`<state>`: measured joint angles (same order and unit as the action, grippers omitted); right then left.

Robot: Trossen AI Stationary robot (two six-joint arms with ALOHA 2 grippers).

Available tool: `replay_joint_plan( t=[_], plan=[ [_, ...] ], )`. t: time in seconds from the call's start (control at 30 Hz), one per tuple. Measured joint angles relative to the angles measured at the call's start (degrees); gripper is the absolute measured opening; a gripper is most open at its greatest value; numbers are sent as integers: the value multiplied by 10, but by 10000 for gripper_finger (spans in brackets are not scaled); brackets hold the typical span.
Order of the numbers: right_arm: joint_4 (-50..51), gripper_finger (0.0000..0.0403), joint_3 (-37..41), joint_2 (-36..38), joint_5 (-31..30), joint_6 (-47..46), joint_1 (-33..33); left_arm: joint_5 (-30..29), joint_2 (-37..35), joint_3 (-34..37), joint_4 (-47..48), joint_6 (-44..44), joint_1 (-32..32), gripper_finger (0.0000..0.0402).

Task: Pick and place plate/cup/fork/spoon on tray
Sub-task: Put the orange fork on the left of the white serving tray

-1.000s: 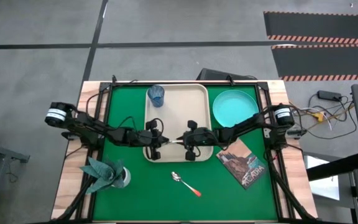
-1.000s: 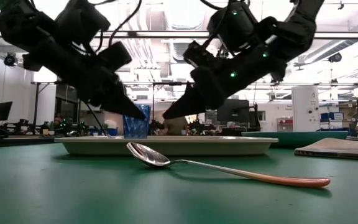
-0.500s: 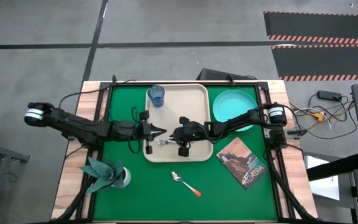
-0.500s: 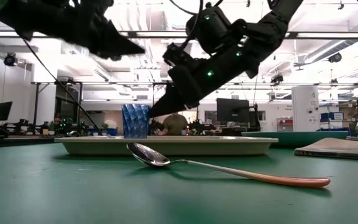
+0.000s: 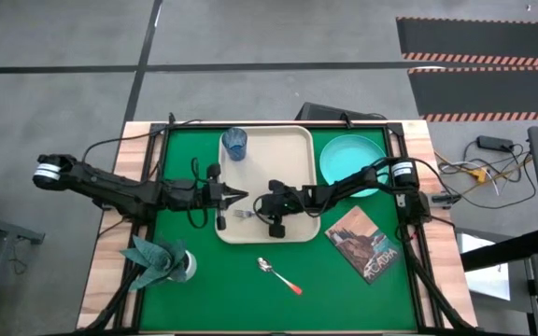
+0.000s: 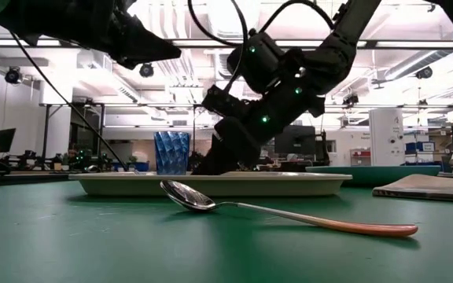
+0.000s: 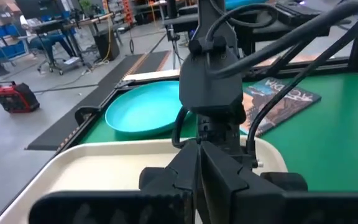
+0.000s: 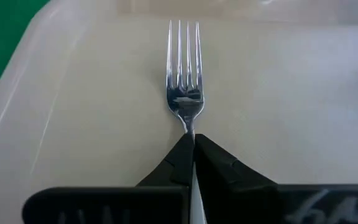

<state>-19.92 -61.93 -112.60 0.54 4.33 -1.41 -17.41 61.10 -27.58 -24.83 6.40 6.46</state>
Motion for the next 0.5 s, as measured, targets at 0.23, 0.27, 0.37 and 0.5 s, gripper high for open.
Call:
replay_joint_plan(
  t=[0.23, 0.27, 0.37, 0.5],
  plan=[
    [3, 8, -5, -4, 41, -5, 0, 0, 3, 0, -3, 0, 0, 4],
    [4, 8, -5, -4, 42, -6, 0, 0, 3, 0, -3, 0, 0, 4],
    [7, 8, -5, -3, 45, -7, 0, 0, 4, 0, -3, 0, 0, 4],
    [10, 8, -5, -3, 44, 7, 0, 0, 6, 0, -2, 0, 0, 4]
  ],
)
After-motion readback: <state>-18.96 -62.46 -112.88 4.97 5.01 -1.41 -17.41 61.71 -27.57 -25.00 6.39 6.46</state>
